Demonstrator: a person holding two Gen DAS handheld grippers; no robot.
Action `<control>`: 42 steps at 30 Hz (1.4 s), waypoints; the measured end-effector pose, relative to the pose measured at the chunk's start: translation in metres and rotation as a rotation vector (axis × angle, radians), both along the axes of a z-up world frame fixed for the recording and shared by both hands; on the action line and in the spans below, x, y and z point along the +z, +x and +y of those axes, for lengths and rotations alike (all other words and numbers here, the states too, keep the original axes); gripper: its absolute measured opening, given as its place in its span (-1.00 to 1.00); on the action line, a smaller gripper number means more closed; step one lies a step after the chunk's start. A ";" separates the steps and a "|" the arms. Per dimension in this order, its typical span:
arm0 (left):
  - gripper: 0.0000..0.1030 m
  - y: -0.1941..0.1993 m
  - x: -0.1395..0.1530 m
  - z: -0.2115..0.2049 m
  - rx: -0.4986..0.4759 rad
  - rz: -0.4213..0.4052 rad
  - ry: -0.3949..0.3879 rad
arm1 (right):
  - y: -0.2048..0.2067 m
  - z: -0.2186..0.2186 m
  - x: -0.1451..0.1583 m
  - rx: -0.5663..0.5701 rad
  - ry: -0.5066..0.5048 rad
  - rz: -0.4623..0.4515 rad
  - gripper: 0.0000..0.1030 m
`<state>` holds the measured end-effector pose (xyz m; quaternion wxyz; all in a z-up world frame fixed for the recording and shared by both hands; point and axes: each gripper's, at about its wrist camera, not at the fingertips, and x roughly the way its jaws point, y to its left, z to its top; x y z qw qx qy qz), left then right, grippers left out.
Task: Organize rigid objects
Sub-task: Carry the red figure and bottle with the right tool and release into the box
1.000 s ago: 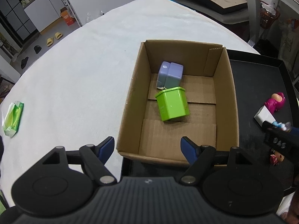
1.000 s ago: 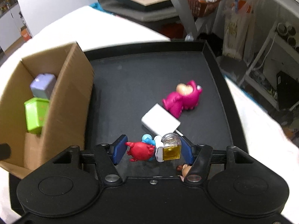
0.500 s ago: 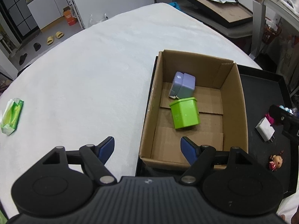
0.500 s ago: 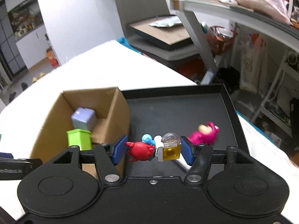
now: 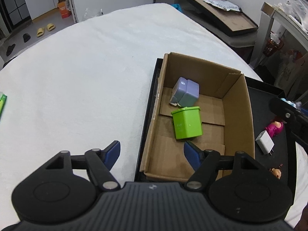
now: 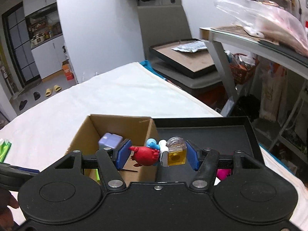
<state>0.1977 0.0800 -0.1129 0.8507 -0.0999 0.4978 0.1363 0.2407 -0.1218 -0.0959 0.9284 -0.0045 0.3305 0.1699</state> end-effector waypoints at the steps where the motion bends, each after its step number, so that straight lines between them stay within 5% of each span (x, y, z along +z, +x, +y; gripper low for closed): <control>1: 0.33 -0.001 0.000 0.002 -0.001 -0.007 -0.004 | -0.001 0.004 0.000 0.008 -0.003 -0.005 0.15; 5: 0.04 0.000 -0.009 0.007 -0.012 0.006 -0.049 | 0.000 0.020 -0.004 0.037 -0.017 -0.019 0.16; 10: -0.53 0.003 -0.021 0.014 -0.020 0.028 -0.099 | 0.001 0.043 -0.008 0.063 -0.049 -0.030 0.16; 15: -0.79 0.002 -0.026 0.022 -0.029 0.035 -0.103 | -0.002 0.060 -0.010 0.078 -0.077 -0.061 0.16; 42: -0.74 0.006 -0.028 0.047 -0.071 0.063 -0.240 | 0.016 0.126 -0.022 0.088 -0.227 -0.112 0.19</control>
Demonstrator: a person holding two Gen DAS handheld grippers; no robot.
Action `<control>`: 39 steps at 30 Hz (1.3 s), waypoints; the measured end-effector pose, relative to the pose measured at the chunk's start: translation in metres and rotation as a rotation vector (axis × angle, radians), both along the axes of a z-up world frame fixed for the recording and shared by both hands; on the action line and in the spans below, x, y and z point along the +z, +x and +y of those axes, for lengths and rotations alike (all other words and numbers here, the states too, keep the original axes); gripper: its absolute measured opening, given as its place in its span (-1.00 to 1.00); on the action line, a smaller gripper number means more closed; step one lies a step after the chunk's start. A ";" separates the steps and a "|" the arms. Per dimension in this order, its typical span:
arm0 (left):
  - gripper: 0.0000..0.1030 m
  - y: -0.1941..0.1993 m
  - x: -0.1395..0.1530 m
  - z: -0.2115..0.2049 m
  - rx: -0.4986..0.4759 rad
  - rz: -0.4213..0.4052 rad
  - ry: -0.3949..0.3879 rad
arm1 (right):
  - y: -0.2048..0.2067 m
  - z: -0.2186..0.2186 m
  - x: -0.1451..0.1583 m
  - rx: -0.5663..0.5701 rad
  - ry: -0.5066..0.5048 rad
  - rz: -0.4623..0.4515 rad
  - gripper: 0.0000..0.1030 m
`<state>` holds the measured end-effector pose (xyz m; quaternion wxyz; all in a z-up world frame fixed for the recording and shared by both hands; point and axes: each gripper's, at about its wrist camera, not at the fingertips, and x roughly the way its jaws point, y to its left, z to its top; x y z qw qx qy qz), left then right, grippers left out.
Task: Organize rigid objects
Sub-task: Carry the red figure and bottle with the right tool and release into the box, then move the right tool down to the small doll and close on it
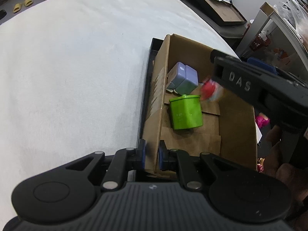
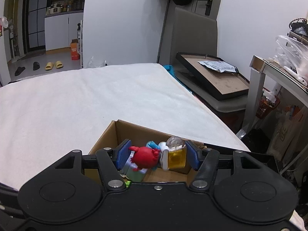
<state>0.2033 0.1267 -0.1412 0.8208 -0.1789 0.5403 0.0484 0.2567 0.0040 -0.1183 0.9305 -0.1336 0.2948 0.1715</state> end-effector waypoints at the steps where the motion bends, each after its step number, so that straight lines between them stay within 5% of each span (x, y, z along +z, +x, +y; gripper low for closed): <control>1: -0.73 0.000 0.000 0.001 0.000 0.002 -0.014 | 0.000 0.000 0.001 -0.001 0.003 -0.001 0.22; 12: -0.69 -0.002 0.012 -0.005 0.001 0.014 0.037 | 0.000 -0.019 0.014 -0.081 0.054 0.008 0.38; 19: -0.28 -0.011 0.026 -0.007 0.029 -0.007 0.096 | 0.002 -0.047 0.016 -0.175 0.100 0.077 0.38; 27: -0.12 -0.019 0.039 -0.016 0.047 -0.017 0.152 | -0.004 -0.081 0.011 -0.257 0.156 0.155 0.39; 39: 0.02 -0.030 0.055 -0.047 0.026 -0.039 0.220 | -0.024 -0.114 0.000 -0.380 0.144 0.219 0.68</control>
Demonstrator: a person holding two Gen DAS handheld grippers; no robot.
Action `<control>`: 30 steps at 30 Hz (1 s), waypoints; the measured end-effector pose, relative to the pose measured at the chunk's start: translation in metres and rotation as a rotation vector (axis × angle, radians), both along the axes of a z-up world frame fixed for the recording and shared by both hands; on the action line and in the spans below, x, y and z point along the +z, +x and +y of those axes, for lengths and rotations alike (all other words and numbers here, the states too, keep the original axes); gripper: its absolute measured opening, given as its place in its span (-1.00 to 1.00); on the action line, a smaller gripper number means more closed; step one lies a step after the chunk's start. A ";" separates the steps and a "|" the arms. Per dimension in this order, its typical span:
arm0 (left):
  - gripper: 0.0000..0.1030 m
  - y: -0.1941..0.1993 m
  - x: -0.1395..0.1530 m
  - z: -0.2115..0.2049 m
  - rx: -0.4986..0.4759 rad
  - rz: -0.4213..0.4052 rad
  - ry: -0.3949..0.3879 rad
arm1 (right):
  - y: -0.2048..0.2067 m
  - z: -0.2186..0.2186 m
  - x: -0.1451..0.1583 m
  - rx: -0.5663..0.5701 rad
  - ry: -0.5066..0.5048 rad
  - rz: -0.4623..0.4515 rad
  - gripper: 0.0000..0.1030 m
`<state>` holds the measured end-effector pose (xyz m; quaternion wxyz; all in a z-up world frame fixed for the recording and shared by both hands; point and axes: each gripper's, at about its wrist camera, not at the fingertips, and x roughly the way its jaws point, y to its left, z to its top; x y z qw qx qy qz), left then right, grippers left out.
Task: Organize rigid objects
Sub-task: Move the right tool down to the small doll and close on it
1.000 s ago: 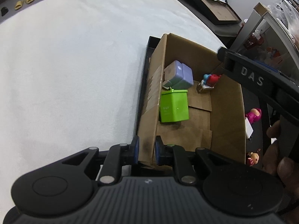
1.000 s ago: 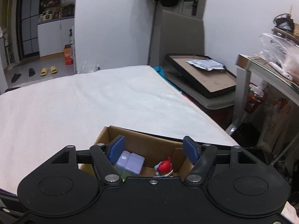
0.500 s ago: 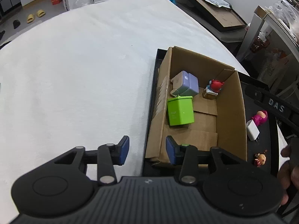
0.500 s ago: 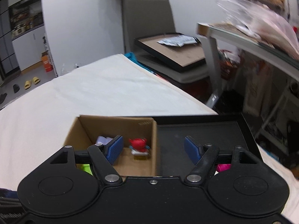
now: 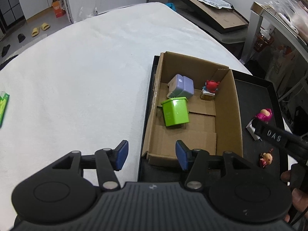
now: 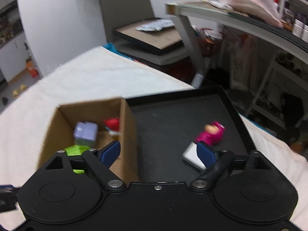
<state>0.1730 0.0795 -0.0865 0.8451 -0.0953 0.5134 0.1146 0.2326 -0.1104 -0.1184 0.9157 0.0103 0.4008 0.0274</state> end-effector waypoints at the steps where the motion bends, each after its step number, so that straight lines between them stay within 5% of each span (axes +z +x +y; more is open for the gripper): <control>1: 0.02 -0.001 0.000 -0.002 0.000 0.002 0.008 | -0.001 -0.002 -0.004 -0.011 -0.016 0.018 0.68; 30: 0.03 0.024 -0.015 -0.051 -0.021 0.084 0.187 | 0.012 -0.075 -0.085 -0.208 -0.023 0.257 0.76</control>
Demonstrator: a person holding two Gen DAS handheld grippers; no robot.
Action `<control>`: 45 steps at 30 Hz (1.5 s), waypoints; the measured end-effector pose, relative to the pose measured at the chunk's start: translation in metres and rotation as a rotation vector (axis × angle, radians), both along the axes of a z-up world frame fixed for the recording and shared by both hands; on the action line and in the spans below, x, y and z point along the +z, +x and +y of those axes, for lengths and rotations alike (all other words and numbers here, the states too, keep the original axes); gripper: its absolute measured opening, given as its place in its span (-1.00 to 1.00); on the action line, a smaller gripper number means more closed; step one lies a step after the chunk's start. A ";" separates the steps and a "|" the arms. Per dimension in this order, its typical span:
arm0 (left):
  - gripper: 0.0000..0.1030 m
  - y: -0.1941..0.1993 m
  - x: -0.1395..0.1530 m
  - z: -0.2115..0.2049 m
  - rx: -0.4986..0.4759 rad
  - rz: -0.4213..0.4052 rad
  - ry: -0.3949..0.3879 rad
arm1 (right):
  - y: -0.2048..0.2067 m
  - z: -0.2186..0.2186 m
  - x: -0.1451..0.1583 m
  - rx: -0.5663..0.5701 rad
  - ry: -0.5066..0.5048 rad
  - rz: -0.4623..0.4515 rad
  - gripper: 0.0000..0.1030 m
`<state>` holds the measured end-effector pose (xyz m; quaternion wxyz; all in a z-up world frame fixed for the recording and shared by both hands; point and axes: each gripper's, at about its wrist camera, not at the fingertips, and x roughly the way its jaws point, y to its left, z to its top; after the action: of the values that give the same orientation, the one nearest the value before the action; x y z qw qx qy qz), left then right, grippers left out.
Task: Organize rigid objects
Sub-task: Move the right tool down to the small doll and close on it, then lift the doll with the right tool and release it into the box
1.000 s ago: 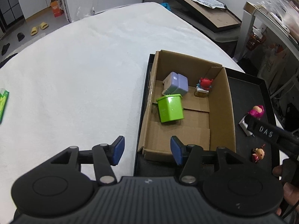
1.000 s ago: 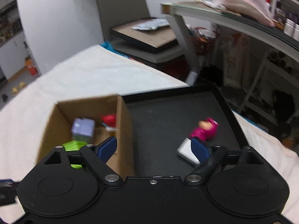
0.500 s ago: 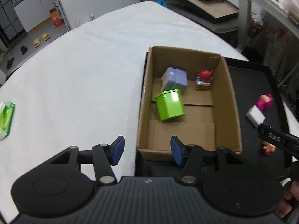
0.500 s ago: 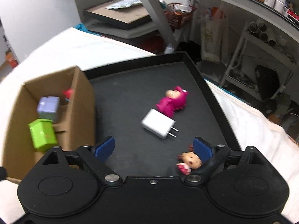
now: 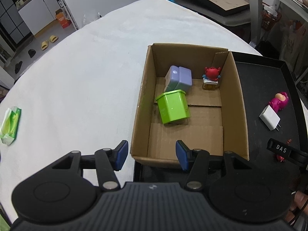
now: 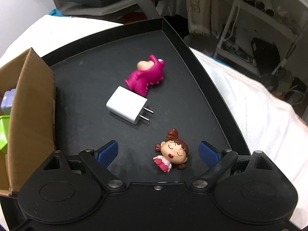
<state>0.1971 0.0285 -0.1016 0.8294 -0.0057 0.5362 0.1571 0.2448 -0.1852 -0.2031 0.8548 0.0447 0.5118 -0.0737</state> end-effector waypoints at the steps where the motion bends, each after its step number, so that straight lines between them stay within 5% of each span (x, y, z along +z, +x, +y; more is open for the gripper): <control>1: 0.03 0.002 0.000 -0.002 -0.002 0.004 0.007 | 0.000 -0.001 -0.001 -0.004 0.006 0.003 0.74; 3: 0.03 0.004 -0.001 -0.006 -0.007 0.011 0.022 | 0.000 -0.001 -0.004 0.001 0.020 0.014 0.59; 6: 0.03 0.006 -0.003 -0.011 -0.021 0.019 0.035 | -0.001 -0.004 -0.009 0.003 0.021 0.030 -0.14; 7: 0.03 0.007 -0.003 -0.012 -0.024 0.019 0.035 | -0.002 -0.007 -0.011 -0.002 0.034 0.037 -0.21; 25: 0.03 0.002 0.007 0.005 -0.003 -0.001 0.021 | -0.018 -0.013 0.041 0.063 0.167 -0.134 -0.22; 34: 0.03 -0.002 0.007 0.023 0.001 -0.017 -0.015 | -0.019 0.014 0.059 0.164 0.168 -0.188 -0.22; 45: 0.03 -0.007 -0.002 0.044 0.000 -0.039 -0.095 | -0.035 0.057 0.101 0.366 0.178 -0.383 -0.22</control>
<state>0.1903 0.0722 -0.1040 0.8384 -0.0480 0.5267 0.1314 0.2095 -0.1281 -0.1017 0.9278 0.0394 0.3447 0.1371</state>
